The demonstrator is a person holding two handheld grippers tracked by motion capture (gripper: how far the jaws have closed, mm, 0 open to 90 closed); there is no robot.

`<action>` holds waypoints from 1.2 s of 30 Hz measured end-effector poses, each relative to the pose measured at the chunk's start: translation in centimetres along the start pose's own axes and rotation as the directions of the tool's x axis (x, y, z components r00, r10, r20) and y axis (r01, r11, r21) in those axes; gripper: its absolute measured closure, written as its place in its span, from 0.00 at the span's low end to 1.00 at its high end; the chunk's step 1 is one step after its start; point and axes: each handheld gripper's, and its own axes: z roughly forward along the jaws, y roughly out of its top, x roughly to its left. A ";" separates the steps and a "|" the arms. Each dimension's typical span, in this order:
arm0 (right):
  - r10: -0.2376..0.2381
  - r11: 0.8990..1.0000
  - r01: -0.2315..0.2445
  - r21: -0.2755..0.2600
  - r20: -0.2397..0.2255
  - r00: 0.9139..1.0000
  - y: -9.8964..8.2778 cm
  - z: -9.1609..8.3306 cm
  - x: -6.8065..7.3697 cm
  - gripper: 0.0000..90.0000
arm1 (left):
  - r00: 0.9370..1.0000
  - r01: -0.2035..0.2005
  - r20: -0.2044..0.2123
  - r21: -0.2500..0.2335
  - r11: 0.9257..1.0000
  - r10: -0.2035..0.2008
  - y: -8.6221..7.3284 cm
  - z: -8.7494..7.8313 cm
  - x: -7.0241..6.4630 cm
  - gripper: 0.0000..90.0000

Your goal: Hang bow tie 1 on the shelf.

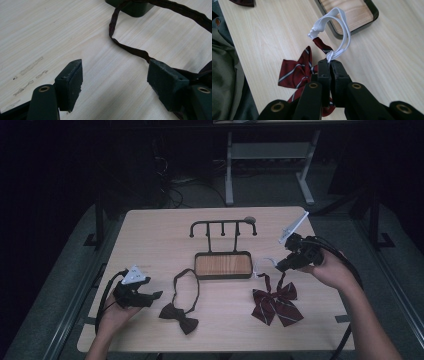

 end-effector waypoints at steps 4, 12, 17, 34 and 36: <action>-0.009 1.000 0.009 -0.003 0.006 1.000 0.4 -0.4 0.1 0.96 | 1.000 0.000 0.001 0.007 1.000 0.000 0.0 0.0 0.0 0.32; -0.030 1.000 0.030 -0.006 0.018 0.999 1.6 -1.2 0.2 0.96 | 1.000 -0.003 -0.001 0.006 1.000 0.003 0.0 0.0 0.0 0.32; -0.032 0.999 0.032 -0.004 0.015 0.999 2.2 -1.5 0.1 0.96 | 1.000 -0.007 -0.003 0.004 1.000 0.007 0.0 -0.1 0.0 0.32; -0.037 0.999 0.037 -0.016 0.028 0.999 3.9 -3.0 -0.3 0.96 | 1.000 -0.007 -0.003 0.006 1.000 0.007 0.0 -0.1 0.1 0.32; -0.032 0.999 0.033 -0.021 0.030 0.999 4.2 -3.2 -0.5 0.96 | 1.000 -0.001 -0.002 0.007 1.000 0.001 0.0 -0.1 0.0 0.32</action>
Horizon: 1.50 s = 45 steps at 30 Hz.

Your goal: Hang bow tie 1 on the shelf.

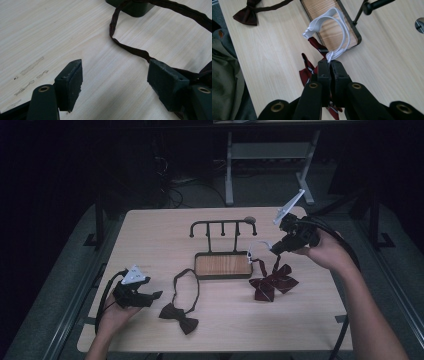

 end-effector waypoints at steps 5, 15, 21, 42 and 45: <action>0.001 1.000 -0.001 0.000 0.005 1.000 0.6 -0.3 -0.3 0.96 | 1.000 0.001 0.001 0.000 1.000 -0.001 0.0 0.0 0.0 0.32; 0.012 1.000 -0.012 0.002 0.026 1.000 2.0 -1.0 -1.0 0.96 | 1.000 -0.008 0.003 0.002 1.000 0.008 0.0 0.0 0.1 0.32; 0.022 1.000 -0.022 0.015 0.030 0.999 2.6 -0.9 -1.6 0.96 | 1.000 -0.009 0.003 0.002 1.000 0.009 0.0 0.0 0.1 0.32; 0.069 0.996 -0.070 0.048 0.037 0.997 4.1 0.5 -3.9 0.96 | 1.000 -0.007 0.011 -0.001 1.000 0.007 0.0 0.1 0.0 0.32; 0.071 0.996 -0.073 0.044 0.039 0.997 4.1 0.5 -4.1 0.96 | 1.000 -0.001 0.012 0.002 1.000 0.001 0.0 0.0 0.0 0.32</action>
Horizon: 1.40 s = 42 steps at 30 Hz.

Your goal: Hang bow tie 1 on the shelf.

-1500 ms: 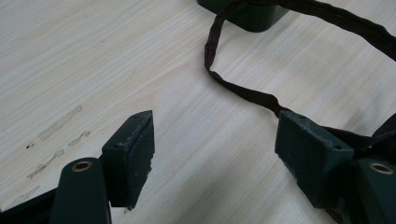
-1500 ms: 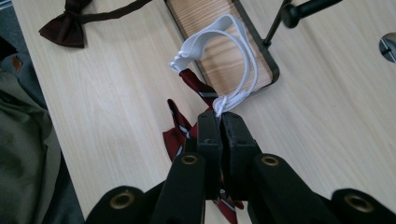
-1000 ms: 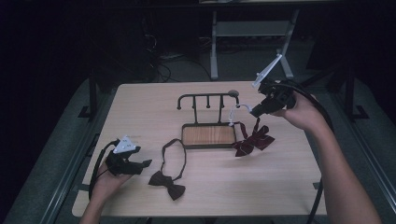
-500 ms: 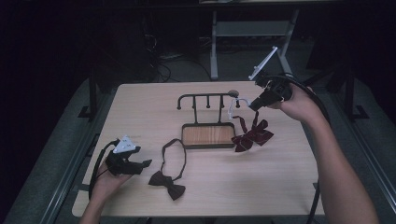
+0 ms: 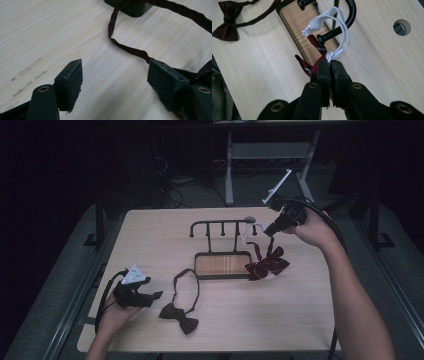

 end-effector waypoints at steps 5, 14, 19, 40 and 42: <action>0.016 1.000 -0.016 -0.008 0.005 1.000 -0.2 0.2 -0.2 0.95 | 1.000 -0.001 -0.003 -0.007 1.000 0.001 0.0 0.0 -0.1 0.32; 0.033 0.999 -0.033 -0.010 -0.004 0.999 -0.8 0.9 -0.7 0.93 | 1.000 -0.014 -0.003 0.004 1.000 0.014 0.1 0.0 0.0 0.32; 0.030 0.999 -0.030 -0.012 -0.007 1.000 -0.9 0.9 -0.7 0.93 | 1.000 -0.006 -0.004 -0.001 1.000 0.006 0.0 0.0 -0.1 0.32; 0.019 0.999 -0.022 -0.046 -0.064 0.998 -3.2 1.5 -0.4 0.87 | 1.000 -0.013 -0.001 0.004 1.000 0.013 0.1 0.1 -0.2 0.32; 0.017 0.999 -0.021 -0.050 -0.069 0.997 -3.6 1.6 -0.3 0.86 | 1.000 -0.014 0.000 0.004 1.000 0.014 0.1 0.1 -0.2 0.32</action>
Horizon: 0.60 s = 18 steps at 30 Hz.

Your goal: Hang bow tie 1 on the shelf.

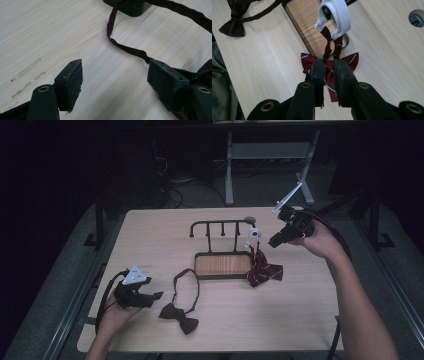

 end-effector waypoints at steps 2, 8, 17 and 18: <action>0.000 1.000 0.000 -0.003 -0.003 1.000 -0.1 0.0 0.0 0.86 | 1.000 0.000 0.001 0.005 1.000 0.000 0.0 0.0 0.0 0.32; -0.002 1.000 0.002 -0.004 -0.015 1.000 -0.9 0.5 0.2 0.84 | 1.000 0.001 0.002 0.007 1.000 -0.001 0.0 0.0 0.0 0.32; -0.012 1.000 0.012 -0.011 -0.032 0.999 -1.9 1.1 0.6 0.79 | 1.000 0.002 0.002 0.001 1.000 -0.002 0.0 0.1 0.0 0.32; -0.011 1.000 0.010 -0.012 -0.033 0.999 -2.0 1.2 0.6 0.79 | 1.000 0.003 0.004 0.000 1.000 -0.003 0.0 0.1 0.0 0.32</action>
